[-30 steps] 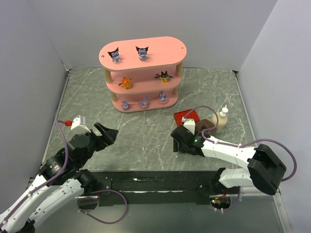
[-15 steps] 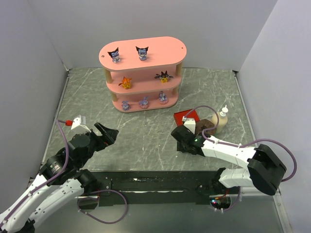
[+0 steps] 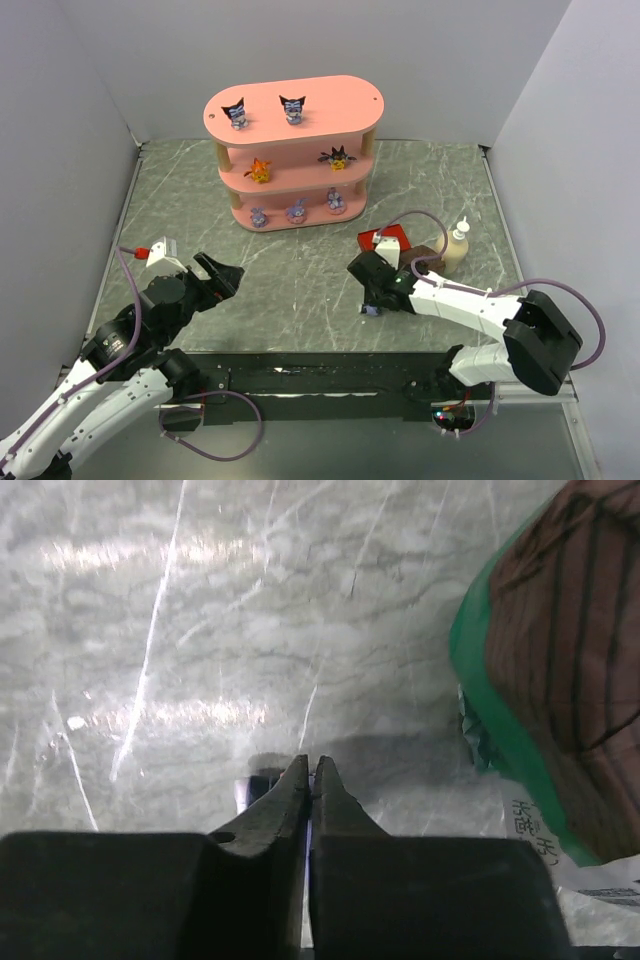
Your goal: Place and organize the plastic toys onto the shelf
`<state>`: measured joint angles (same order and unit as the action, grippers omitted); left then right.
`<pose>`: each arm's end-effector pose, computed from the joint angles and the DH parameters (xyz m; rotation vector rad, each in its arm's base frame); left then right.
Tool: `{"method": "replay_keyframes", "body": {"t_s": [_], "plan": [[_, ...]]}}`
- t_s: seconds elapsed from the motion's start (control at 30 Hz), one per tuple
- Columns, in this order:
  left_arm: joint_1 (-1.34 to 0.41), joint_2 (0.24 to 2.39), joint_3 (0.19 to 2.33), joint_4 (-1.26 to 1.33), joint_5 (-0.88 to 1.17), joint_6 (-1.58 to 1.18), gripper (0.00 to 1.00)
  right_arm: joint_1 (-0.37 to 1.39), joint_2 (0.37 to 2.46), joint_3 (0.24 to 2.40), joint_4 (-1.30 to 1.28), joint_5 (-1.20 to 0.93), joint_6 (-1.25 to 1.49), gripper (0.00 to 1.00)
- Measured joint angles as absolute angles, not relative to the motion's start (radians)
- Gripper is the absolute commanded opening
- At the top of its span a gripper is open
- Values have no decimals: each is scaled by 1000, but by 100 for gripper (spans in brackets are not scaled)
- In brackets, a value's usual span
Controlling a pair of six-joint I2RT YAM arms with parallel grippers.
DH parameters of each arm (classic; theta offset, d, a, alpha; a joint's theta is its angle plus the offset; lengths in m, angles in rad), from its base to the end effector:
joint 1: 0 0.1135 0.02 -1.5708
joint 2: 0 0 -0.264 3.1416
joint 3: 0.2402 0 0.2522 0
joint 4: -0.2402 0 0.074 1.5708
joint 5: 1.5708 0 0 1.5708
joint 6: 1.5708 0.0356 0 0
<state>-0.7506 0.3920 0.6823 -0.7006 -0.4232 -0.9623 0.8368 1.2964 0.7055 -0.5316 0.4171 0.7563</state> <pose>0.0767 -0.0515 0.2995 -0.4893 1.9507 -0.7060 0.1658 0.1622 0.1850 0.0202 2.5395 0.0381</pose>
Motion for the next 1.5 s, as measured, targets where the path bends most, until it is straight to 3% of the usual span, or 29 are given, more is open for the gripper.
{"method": "replay_keyframes", "body": {"t_s": [0.1,0.13,0.2,0.23,0.3,0.33,0.43,0.6,0.7,0.9,1.07,1.23,1.4,1.5], "plan": [[-751,392,682,-701,-423,-962,97,826,1302,719,-537,418,756,0],[-751,392,682,-701,-423,-962,96,823,1305,720,-537,418,756,13],[-751,391,682,-701,-423,-962,96,820,1309,721,-538,418,759,29],[-751,390,682,-701,-423,-962,96,819,1309,721,-538,418,755,51],[-751,389,682,-701,-423,-962,96,818,1306,719,-532,417,759,61],[-751,390,682,-701,-423,-962,96,818,1300,715,-527,415,752,71],[-751,390,682,-701,-423,-962,96,815,1252,691,-510,403,739,77],[-751,390,682,-701,-423,-962,96,804,1166,659,-483,384,714,78],[-751,390,682,-701,-423,-962,96,799,1137,631,-462,361,688,76],[-751,390,682,-701,-423,-963,96,794,1030,550,-462,318,658,54],[-751,390,682,-701,-424,-963,96,792,889,490,-465,305,675,50],[-751,390,682,-701,-424,-963,96,791,807,475,-474,314,715,26],[-751,390,682,-701,-424,-963,96,789,872,475,-516,334,763,0],[-751,390,682,-701,-424,-963,97,787,956,475,-540,348,793,0]]}}
